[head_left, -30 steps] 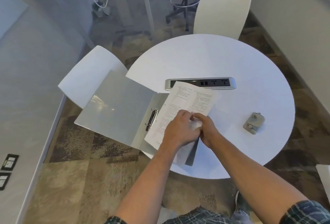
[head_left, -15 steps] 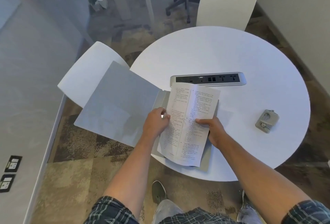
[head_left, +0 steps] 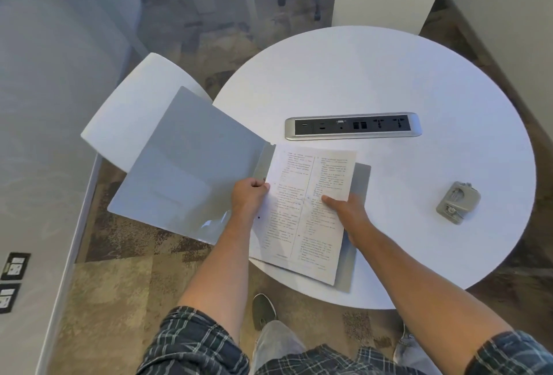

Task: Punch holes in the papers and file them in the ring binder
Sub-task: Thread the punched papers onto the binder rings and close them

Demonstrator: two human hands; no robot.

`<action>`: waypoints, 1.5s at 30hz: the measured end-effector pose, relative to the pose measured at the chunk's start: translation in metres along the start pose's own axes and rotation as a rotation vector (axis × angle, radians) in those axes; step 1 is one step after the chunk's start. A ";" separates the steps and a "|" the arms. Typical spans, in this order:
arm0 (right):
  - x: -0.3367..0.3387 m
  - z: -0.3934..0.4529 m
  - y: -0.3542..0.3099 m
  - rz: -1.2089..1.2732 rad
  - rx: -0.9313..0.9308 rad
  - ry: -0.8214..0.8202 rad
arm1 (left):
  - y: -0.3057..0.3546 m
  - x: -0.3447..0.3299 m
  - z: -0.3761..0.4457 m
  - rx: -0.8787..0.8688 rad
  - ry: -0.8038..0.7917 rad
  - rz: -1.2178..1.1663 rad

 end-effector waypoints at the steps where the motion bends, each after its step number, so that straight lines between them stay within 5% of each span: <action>1: -0.001 0.001 0.000 -0.005 0.006 0.004 | 0.000 -0.001 0.000 -0.009 0.021 0.006; 31: 0.020 0.019 0.019 -0.086 0.016 0.121 | -0.006 -0.022 0.017 0.204 -0.050 -0.306; 45: 0.023 0.012 0.021 -0.099 0.037 0.126 | 0.011 -0.020 -0.007 -0.052 0.094 -0.028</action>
Point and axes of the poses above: each hand's wrist, its own z-axis towards the middle knuckle, its own x-axis out of the back of the hand, y = z × x, the point moved 4 cm from there along z, towards the middle knuckle, and after that the axes turned 8 degrees about -z, right-handed, at the moved point
